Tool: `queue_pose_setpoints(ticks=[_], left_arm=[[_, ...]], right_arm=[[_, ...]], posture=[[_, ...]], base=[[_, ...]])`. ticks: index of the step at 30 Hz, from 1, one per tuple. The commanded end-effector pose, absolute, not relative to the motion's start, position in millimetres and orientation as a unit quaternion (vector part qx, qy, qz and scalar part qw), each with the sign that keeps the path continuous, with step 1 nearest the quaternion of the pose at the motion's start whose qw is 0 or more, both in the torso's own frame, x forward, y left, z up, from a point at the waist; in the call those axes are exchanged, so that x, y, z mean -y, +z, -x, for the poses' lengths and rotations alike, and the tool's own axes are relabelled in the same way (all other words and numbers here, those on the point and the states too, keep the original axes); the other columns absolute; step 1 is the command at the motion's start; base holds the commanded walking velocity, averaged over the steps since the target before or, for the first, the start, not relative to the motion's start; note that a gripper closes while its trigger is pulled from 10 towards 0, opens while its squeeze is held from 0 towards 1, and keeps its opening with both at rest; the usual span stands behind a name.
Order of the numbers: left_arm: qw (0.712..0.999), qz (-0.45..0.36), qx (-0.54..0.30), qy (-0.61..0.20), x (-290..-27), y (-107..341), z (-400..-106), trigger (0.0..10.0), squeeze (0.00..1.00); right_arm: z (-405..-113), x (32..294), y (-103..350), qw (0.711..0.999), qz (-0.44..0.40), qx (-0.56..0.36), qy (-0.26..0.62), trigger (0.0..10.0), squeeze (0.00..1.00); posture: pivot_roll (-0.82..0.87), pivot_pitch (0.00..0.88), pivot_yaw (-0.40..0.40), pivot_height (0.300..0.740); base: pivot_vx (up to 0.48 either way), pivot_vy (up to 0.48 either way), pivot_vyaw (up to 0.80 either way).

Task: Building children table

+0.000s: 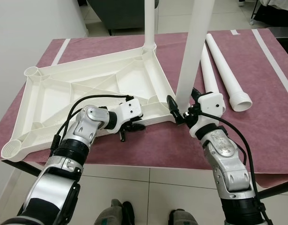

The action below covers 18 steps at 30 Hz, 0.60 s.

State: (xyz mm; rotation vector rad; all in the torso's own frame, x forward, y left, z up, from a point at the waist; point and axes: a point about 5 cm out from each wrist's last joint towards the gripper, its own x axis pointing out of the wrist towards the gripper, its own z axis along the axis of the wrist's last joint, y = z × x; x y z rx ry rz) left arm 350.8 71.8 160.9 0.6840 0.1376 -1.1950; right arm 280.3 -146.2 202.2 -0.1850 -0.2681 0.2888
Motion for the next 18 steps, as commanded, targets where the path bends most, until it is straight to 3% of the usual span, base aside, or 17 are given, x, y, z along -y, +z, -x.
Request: queue_pose_setpoints(ticks=[1,9,18], left_arm=[[0.827,-0.328,-0.039,-0.455,-83.1,160.3,-361.0,0.0,0.0],[0.792,-0.333,-0.008,-0.512,-90.2,166.7,-351.8,0.0,0.0],[0.73,-0.383,0.047,-0.564,-107.9,186.7,-337.1,0.0,0.0]], right_arm=[[-279.6,142.0,201.7,0.975,0.09,0.135,0.153,10.0,0.0],[-279.4,140.0,199.7,0.972,0.097,0.129,0.174,10.0,0.0],[-283.3,136.2,199.8,0.965,0.104,0.123,0.209,10.0,0.0]], posture=[[-0.13,0.098,0.169,0.74],[-0.13,0.088,0.151,0.74],[-0.1,0.074,0.11,0.74]], base=[[0.0,0.0,0.0],[0.0,0.0,0.0],[0.0,0.0,0.0]])
